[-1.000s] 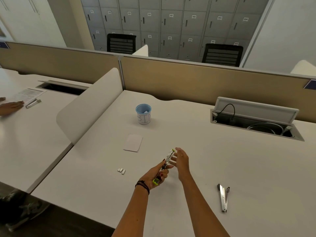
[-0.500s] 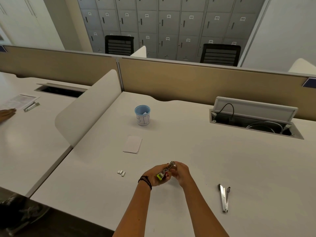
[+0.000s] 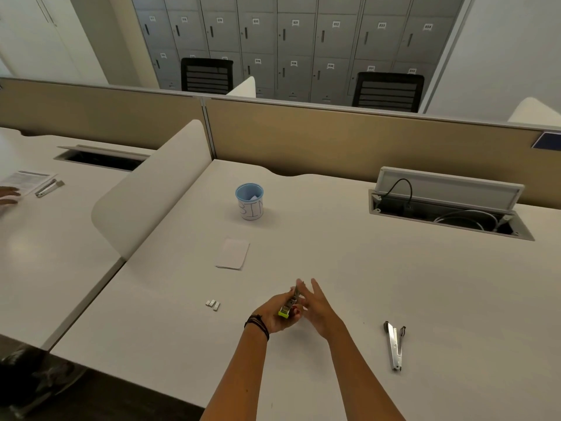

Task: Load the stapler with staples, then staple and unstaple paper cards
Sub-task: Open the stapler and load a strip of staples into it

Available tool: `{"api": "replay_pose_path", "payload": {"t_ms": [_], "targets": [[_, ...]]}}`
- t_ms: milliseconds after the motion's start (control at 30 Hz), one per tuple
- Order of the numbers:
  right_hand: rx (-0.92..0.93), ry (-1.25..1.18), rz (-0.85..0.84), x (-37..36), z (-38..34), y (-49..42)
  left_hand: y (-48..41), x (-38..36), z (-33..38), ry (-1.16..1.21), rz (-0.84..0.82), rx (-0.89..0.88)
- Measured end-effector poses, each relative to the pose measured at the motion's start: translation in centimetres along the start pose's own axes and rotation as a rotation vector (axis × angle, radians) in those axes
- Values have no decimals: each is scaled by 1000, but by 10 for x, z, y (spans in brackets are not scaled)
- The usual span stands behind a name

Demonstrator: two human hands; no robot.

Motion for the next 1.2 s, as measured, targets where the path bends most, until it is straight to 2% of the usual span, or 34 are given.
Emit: {"api": "replay_pose_path", "payload": {"t_ms": [67,333,833,1200], "targets": [[15,26,-13,-1,0,1,-2,2,0,-27,15,-11],[38,103,133,10,0,-11,-1,-5,-1,-27,-54,-20],[43,-11,244,19,-4,-14,4,-13,-1,-156,-44,-11],[36,-104,310,27,-9,-8,6,-20,-4,-124,-79,22]]}}
Point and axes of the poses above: each hand's wrist, its own y-axis away from the middle knuckle, its own x-axis out of the back of the hand, z = x × y, the point moved 6 cm from there along -y, towards the middle knuckle, and after that the axes turned 9 degrees about y, right-handed, at the moved point
